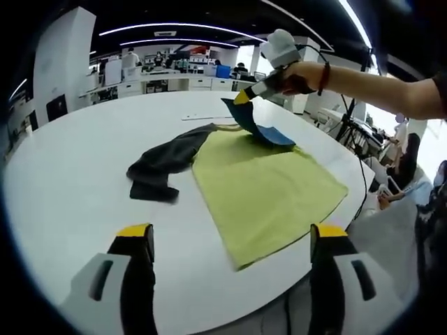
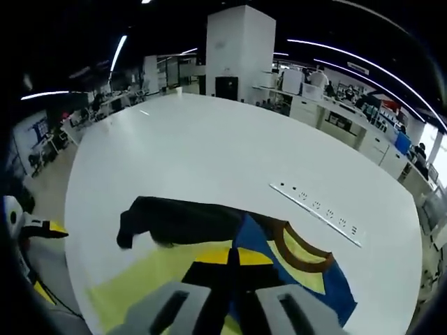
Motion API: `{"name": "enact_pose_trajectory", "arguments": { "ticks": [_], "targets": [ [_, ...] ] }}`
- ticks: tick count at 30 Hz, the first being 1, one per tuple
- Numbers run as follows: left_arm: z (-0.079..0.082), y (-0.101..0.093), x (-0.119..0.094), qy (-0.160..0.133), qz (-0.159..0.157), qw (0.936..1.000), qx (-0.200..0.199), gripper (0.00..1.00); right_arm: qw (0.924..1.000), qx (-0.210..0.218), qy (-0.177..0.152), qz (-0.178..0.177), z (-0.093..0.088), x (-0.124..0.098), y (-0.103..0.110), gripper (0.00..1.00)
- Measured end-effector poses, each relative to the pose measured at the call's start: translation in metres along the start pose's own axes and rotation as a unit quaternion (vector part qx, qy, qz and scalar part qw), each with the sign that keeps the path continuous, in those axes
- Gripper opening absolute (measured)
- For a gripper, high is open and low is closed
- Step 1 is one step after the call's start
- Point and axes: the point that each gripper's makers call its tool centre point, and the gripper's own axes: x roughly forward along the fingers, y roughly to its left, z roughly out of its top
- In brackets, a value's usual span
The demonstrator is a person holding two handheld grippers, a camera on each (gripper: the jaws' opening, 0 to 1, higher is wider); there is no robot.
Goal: Fold the garment on the visible template until the final outline fits inside the template.
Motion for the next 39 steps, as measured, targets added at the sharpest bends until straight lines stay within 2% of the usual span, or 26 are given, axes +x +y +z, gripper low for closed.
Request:
{"name": "enact_pose_trajectory", "arguments": {
  "ticks": [7, 14, 22, 25, 30, 32, 37, 39],
  "targets": [
    [-0.004, 0.002, 0.001, 0.006, 0.002, 1.0, -0.005, 0.89, 0.9999, -0.009, -0.007, 0.013, 0.001, 0.004, 0.015, 0.0],
    [-0.005, 0.001, 0.001, 0.005, 0.001, 1.0, -0.006, 0.89, 0.9998, -0.001, 0.003, 0.022, -0.011, 0.016, 0.022, 0.0],
    [-0.008, 0.002, 0.002, 0.008, 0.002, 0.9999, -0.009, 0.89, 0.9994, 0.016, 0.0, 0.031, -0.019, 0.032, 0.029, 0.0],
    [-0.008, 0.002, 0.003, 0.006, 0.001, 0.9999, -0.009, 0.89, 0.9991, 0.026, 0.001, 0.033, -0.024, 0.04, 0.03, 0.0],
    [-0.008, 0.003, 0.006, 0.014, -0.002, 0.9998, 0.012, 0.89, 0.9979, 0.052, 0.007, 0.038, -0.035, 0.054, 0.035, 0.0],
    [-0.007, 0.002, 0.008, 0.014, -0.003, 0.9998, 0.013, 0.89, 0.9975, 0.057, 0.01, 0.04, -0.04, 0.058, 0.038, 0.0],
    [-0.006, 0.0, 0.012, 0.012, -0.007, 0.9998, 0.011, 0.89, 0.9936, 0.101, 0.015, 0.048, -0.05, 0.07, 0.044, 0.0],
    [-0.006, -0.001, 0.012, 0.012, -0.011, 0.9998, 0.009, 0.89, 0.9932, 0.104, 0.014, 0.051, -0.053, 0.075, 0.046, 0.0]
  ]
}}
